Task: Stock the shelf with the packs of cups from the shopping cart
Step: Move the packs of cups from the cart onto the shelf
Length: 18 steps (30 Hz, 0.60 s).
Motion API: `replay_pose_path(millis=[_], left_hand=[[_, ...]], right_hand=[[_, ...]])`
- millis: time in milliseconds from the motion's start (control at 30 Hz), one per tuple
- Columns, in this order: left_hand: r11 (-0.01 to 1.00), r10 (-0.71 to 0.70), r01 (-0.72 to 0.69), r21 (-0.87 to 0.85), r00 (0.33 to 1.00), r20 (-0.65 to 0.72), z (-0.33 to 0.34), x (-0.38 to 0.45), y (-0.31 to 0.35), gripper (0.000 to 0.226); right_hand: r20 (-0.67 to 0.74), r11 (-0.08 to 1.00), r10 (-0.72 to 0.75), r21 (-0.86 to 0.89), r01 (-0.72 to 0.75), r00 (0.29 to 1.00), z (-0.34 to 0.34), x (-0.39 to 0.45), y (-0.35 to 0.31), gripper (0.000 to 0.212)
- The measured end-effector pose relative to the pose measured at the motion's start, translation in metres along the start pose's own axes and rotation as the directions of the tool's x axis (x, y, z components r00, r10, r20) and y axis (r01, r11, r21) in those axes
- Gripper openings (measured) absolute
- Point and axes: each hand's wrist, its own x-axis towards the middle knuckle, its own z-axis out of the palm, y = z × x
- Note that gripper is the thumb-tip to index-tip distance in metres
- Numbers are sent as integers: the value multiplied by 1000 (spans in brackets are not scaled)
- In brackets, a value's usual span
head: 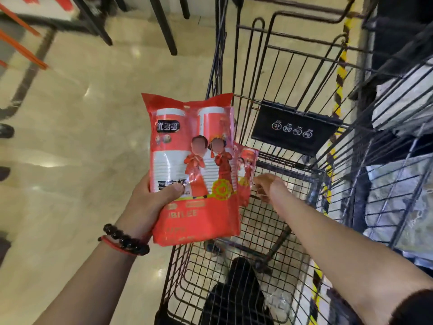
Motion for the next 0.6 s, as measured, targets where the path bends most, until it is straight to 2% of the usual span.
replay_pose_path(millis=[67, 167, 200, 267, 300, 333, 367, 467, 600], left_hand=[[1000, -9, 9, -4, 1000, -15, -8, 4, -3, 64], [1000, -18, 18, -4, 999, -34, -19, 10, -8, 68], [1000, -19, 19, -1, 999, -37, -22, 12, -9, 69], [1000, -12, 12, 12, 1000, -17, -27, 15, -11, 71], [1000, -8, 8, 18, 1000, -8, -29, 16, -12, 71], [1000, -10, 10, 21, 1000, -11, -30, 18, -12, 71], [1000, -13, 14, 23, 1000, -20, -32, 18, -13, 72], [999, -13, 14, 38, 1000, -26, -36, 21, -14, 69], [997, -13, 16, 71, 999, -33, -38, 22, -14, 70]], right_hand=[[-3, 999, 9, -33, -9, 1000, 13, 24, -2, 26], [4, 998, 10, -62, -10, 1000, 29, 52, 4, 17], [0, 997, 14, -80, -14, 1000, 32, 61, 9, 31], [-32, 995, 33, -90, -35, 999, 37, 73, 19, 73], [-52, 996, 34, -82, -39, 998, 39, 78, 22, 88], [-63, 995, 37, -85, -42, 997, 40, 83, 25, 94], [-65, 995, 46, -82, -51, 997, 43, 88, 27, 91], [-14, 996, 93, 1, -93, 996, 53, 94, 29, 63], [-5, 992, 109, 67, -108, 994, 62, 100, 31, 64]])
